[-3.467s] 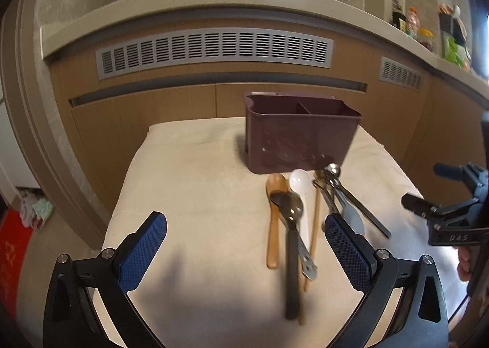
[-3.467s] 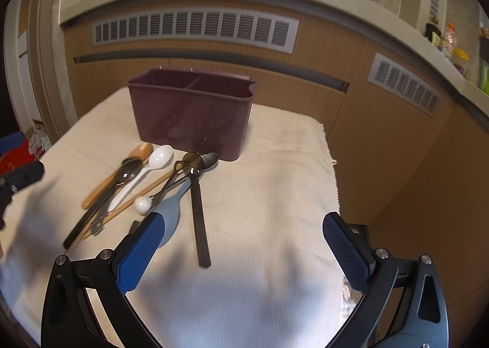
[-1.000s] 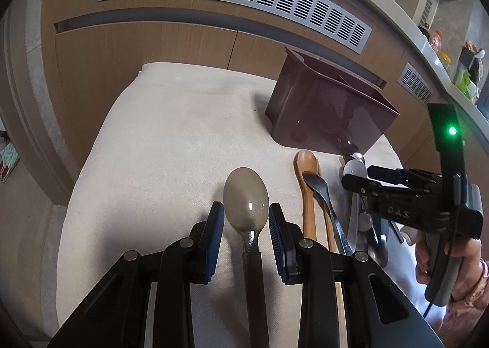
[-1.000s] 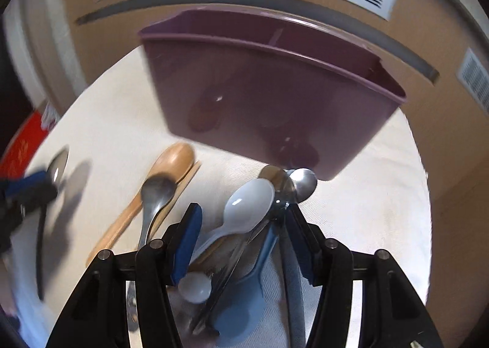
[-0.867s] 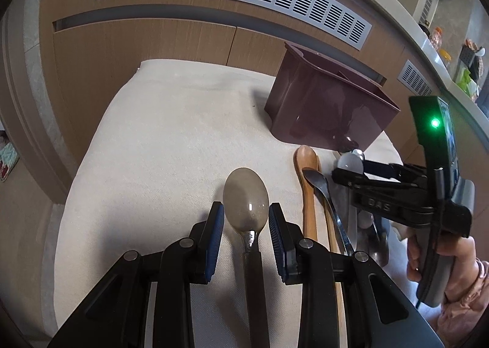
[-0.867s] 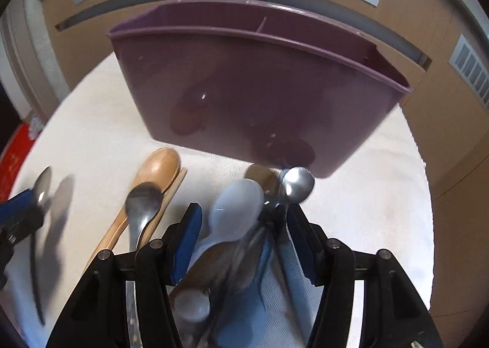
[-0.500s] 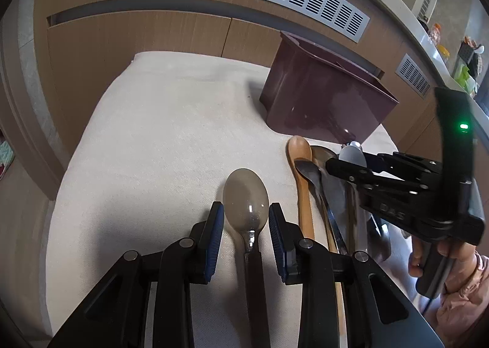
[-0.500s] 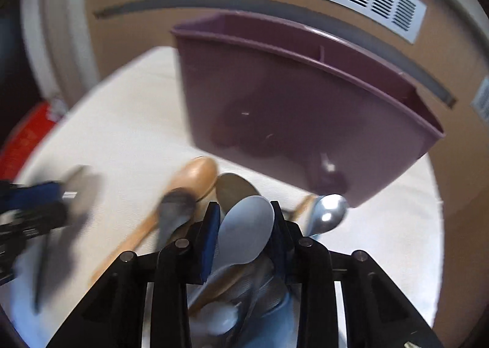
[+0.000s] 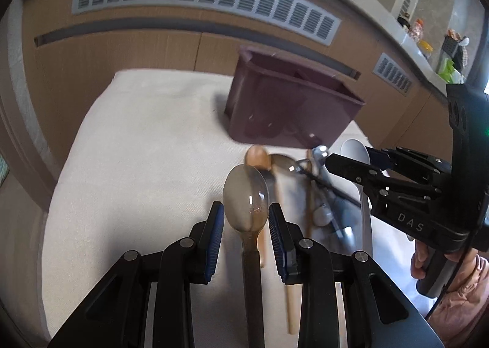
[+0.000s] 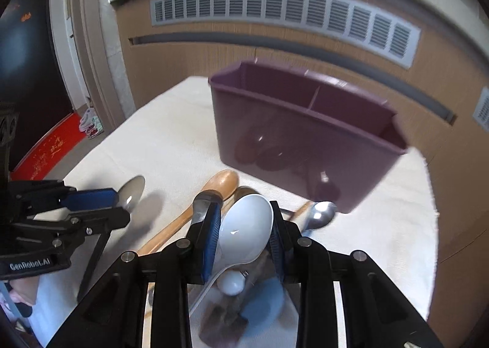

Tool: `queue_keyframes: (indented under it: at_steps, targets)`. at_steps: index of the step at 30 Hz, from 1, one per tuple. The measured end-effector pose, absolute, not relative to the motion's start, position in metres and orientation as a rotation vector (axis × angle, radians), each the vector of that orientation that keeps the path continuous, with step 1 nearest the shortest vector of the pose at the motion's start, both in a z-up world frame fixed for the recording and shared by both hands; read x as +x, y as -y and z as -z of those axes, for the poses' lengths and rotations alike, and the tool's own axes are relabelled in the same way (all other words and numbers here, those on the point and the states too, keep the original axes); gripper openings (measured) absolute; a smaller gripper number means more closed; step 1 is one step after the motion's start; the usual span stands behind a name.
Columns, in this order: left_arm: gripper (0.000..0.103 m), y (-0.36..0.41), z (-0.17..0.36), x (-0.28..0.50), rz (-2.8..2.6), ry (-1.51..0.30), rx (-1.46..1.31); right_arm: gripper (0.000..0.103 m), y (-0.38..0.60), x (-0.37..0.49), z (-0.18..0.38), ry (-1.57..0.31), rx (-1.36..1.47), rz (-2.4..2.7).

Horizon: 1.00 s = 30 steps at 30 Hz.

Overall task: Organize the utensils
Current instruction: 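Lift the white spoon with the right tool while the left tool lifts the grey spoon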

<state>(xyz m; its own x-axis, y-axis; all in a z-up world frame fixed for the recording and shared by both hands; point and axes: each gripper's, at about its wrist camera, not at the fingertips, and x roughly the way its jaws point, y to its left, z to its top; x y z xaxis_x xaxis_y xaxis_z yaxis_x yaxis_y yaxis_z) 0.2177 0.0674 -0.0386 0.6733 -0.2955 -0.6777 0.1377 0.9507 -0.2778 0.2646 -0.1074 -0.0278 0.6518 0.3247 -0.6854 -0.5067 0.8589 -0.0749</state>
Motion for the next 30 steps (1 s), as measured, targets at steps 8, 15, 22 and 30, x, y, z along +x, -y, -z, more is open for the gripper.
queue_keyframes:
  at_steps: [8, 15, 22, 30]
  targets:
    - [0.014, -0.028, -0.086, 0.214, 0.305, -0.501, -0.093, 0.028, 0.154, 0.233, -0.085, -0.386, -0.251, -0.367]
    - [0.014, -0.012, -0.179, 0.243, 0.318, -0.318, -0.046, 0.028, 0.179, 0.252, -0.171, -0.185, -0.241, -0.251]
    - [0.016, -0.001, -0.125, 0.264, 0.387, -0.533, 0.007, 0.028, 0.206, 0.263, -0.138, -0.297, -0.21, -0.249]
    - [0.019, 0.072, -0.013, 0.295, 0.638, -0.903, 0.205, 0.028, 0.239, 0.265, -0.054, -0.525, -0.173, -0.3]
